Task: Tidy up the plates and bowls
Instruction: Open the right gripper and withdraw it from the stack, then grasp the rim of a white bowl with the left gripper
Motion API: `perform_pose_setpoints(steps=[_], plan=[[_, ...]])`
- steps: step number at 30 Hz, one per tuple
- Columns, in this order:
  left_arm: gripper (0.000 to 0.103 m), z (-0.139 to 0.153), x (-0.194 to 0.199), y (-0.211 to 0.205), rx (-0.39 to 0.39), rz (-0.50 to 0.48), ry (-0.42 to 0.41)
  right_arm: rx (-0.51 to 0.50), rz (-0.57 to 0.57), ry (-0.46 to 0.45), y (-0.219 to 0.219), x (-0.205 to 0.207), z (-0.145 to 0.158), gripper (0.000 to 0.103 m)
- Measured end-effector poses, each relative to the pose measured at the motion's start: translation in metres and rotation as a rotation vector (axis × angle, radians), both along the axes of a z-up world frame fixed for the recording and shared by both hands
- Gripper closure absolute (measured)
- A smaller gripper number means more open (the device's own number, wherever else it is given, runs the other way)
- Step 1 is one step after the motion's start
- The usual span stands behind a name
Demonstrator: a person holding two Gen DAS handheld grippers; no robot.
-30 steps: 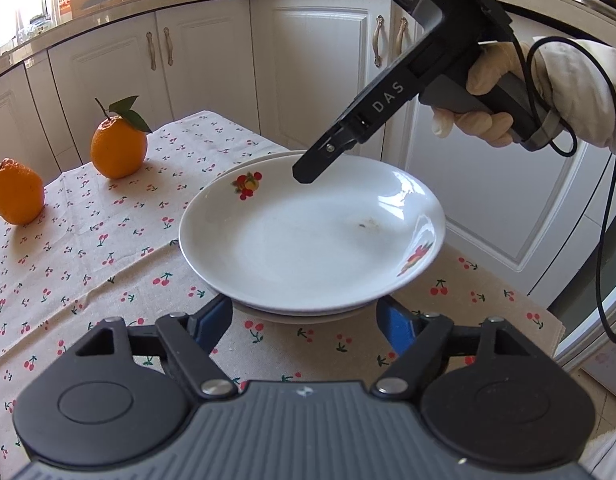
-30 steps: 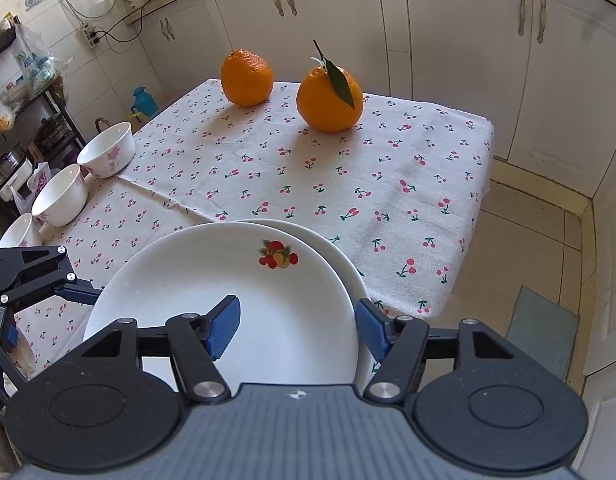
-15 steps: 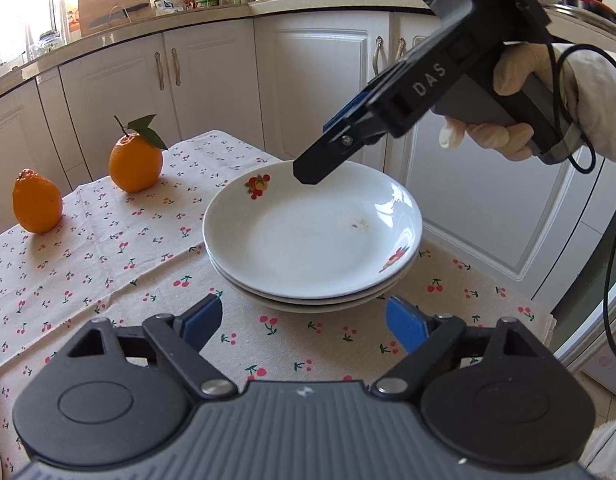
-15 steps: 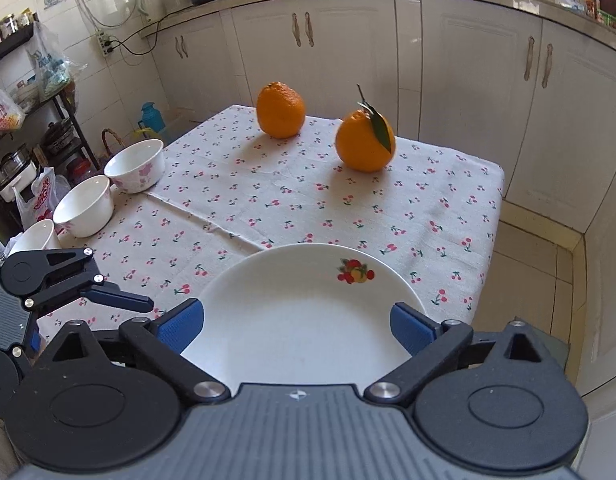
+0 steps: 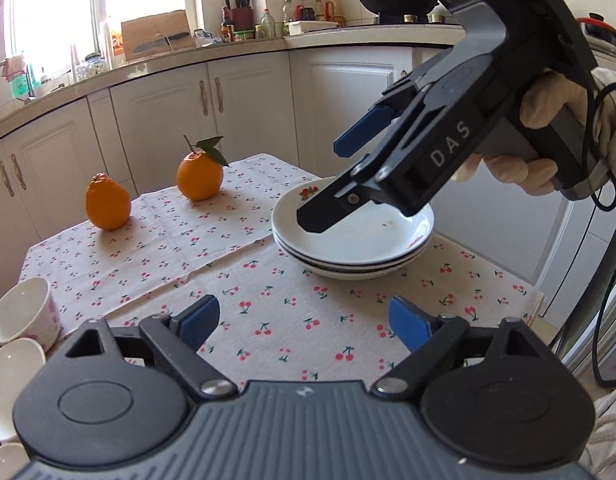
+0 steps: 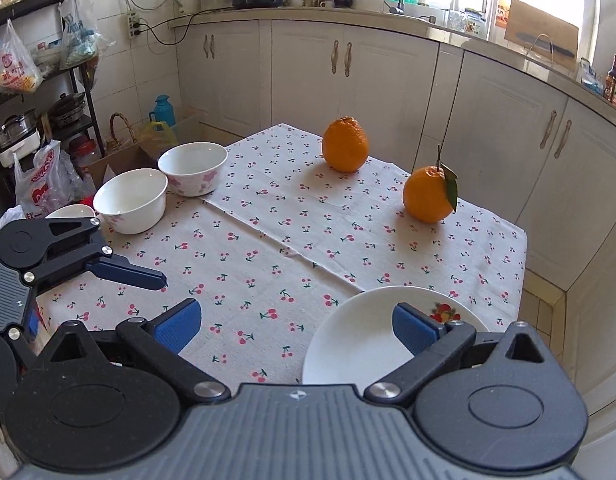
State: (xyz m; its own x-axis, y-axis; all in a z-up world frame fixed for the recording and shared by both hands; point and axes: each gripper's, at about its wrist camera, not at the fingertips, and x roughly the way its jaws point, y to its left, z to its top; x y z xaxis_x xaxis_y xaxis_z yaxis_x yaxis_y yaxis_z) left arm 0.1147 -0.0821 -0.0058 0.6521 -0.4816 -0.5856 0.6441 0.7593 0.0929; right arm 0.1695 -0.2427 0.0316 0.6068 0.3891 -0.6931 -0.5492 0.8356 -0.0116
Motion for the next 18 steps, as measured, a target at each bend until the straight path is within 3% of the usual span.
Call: perform_pose_setpoints(steps=[8, 18], plan=[[0.011, 0.002, -0.033, 0.072, 0.007, 0.120, -0.017, -0.086, 0.002, -0.079, 0.073, -0.026, -0.012, 0.000], [0.011, 0.003, -0.055, 0.164, 0.048, 0.298, -0.049, -0.106, 0.154, -0.084, 0.155, -0.051, -0.036, 0.000]])
